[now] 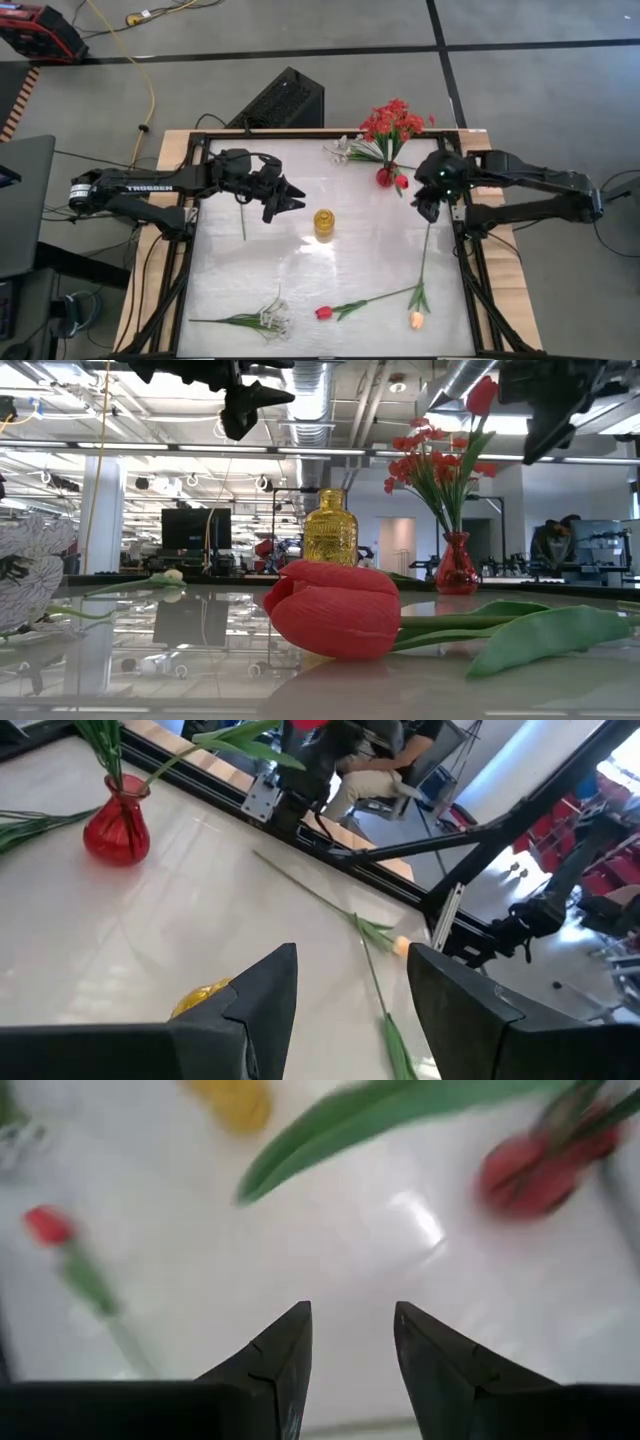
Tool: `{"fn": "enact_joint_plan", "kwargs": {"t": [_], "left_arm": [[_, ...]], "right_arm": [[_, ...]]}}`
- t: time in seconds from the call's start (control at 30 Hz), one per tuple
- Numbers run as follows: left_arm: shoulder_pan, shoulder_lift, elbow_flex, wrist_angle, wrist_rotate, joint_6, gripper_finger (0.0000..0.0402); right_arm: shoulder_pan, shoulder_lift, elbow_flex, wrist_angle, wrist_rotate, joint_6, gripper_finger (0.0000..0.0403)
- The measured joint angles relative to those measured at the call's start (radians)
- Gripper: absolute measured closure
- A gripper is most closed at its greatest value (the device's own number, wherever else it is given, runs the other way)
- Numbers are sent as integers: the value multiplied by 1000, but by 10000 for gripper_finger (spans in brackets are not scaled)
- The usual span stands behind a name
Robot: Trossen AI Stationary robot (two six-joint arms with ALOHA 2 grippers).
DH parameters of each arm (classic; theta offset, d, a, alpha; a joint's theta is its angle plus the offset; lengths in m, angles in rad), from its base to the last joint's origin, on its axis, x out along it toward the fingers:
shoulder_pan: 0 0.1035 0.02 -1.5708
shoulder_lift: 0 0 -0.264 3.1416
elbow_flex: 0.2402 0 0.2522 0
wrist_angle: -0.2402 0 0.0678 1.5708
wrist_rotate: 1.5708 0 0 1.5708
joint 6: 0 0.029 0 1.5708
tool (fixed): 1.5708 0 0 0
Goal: Sort flowers into vase by color
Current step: Put the red flower into the red vase
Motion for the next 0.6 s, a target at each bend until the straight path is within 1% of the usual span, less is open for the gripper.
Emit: {"fn": "enact_joint_plan", "kwargs": {"t": [0.2,0.37,0.5,0.6], "left_arm": [[-1,0,0,0,1,27,223],[-8,0,0,-1,1,49,223],[-24,0,0,-15,2,69,223],[-36,0,0,-32,0,71,223]], "right_arm": [[108,87,50,-117,-117,124,232],[236,124,68,-103,-244,220,234],[353,129,90,-61,-257,326,245],[445,129,95,57,-217,412,258]]}}
